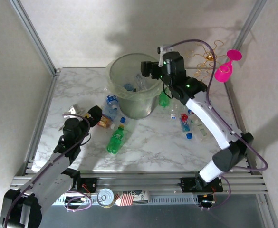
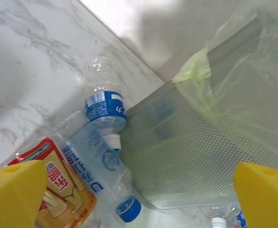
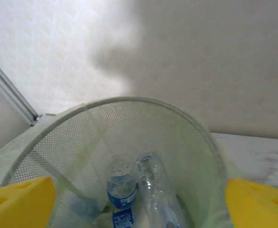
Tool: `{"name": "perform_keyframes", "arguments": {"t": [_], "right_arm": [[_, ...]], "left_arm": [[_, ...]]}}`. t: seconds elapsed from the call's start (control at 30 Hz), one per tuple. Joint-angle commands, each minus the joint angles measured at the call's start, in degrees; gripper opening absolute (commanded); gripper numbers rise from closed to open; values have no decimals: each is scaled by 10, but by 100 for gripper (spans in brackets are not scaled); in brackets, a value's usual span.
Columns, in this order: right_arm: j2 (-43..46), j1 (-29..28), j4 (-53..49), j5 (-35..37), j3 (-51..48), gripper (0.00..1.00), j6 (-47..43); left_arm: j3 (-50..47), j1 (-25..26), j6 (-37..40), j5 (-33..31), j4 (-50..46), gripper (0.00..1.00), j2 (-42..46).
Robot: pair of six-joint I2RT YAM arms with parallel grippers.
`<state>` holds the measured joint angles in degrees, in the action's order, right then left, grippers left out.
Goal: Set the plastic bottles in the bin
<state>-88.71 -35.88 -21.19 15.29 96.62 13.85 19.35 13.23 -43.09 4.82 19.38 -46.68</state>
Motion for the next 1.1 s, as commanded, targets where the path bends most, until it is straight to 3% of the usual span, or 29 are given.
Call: {"name": "perform_keyframes", "arguments": {"t": [0.0,0.33,0.7,0.93,1.07], "right_arm": [[37,0,27,56,-60,93,-9],[171,36,7,96,-267,96,32],[299,112,32,64,-484,99,115],[288,126,93,20,-576,99,159],[249,132,138,-31,-590,99,130]], "left_arm": [[14,6,-7,3,50,100,-1],[20,45,-31,-18,97,99,-48],[51,81,-34,-63,98,100,-98],[56,87,-50,-88,98,100,-98],[52,88,-56,-93,97,100,-93]]}}
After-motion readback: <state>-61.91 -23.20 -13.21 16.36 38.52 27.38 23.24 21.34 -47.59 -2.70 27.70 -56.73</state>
